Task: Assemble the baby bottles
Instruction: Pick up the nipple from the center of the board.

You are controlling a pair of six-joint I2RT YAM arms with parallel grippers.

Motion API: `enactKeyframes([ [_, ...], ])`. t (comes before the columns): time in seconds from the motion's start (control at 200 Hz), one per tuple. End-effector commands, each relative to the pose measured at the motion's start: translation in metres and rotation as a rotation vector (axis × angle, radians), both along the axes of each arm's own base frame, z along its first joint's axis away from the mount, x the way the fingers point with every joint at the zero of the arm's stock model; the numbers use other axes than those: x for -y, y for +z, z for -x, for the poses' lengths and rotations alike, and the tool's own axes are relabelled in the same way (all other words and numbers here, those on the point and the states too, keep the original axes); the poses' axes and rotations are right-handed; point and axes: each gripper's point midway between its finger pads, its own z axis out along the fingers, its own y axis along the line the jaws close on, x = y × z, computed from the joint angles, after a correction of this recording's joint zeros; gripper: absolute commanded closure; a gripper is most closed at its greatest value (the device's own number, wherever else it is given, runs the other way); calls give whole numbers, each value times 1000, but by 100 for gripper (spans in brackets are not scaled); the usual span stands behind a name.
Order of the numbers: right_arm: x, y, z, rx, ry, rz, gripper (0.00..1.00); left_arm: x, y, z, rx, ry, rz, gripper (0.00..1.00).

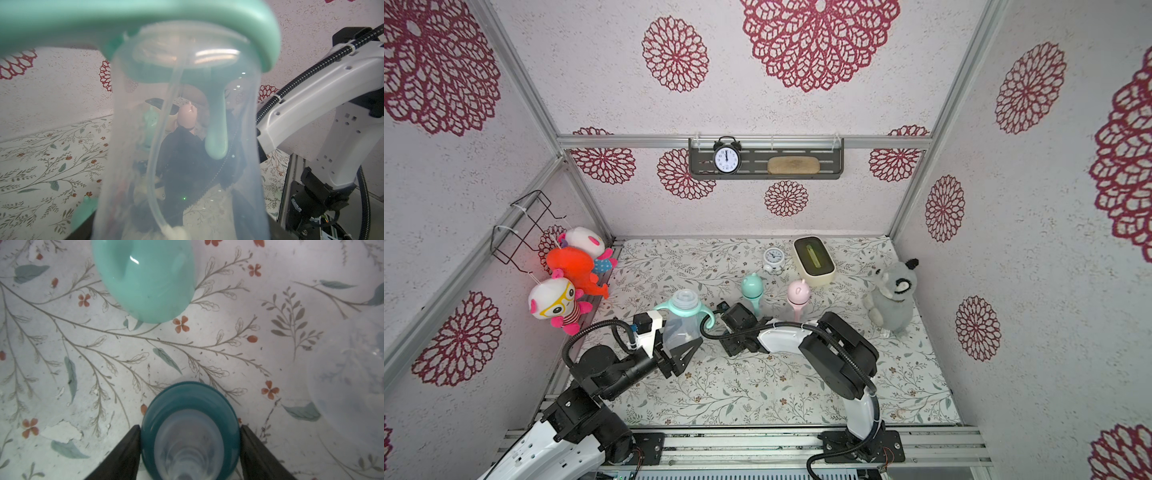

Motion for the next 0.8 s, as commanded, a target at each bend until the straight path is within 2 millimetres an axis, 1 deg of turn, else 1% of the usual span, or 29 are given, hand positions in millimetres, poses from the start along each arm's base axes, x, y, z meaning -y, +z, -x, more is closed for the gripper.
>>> enactKeyframes([
  [0.0,1,32,6,-9,18,-40,45,2,0,-3,19,3,11,99],
  [0.08,2,50,12,-7,31,-66,48,3,-6,-4,18,0,8,100],
  [0.205,7,76,20,-7,37,-104,49,4,-9,-4,33,-4,20,100],
  [0.295,15,87,26,-23,25,-107,50,5,-11,-4,38,-6,23,100],
  [0.445,29,108,35,-46,12,-161,52,7,-17,-3,38,-21,16,100],
  [0.55,42,117,37,-43,0,-161,52,8,-18,-3,42,-22,21,100],
  [0.661,57,125,37,-38,-20,-163,53,10,-15,-1,50,-43,29,100],
  [0.796,75,140,37,-20,-37,-163,53,10,-19,-2,49,-37,23,100],
])
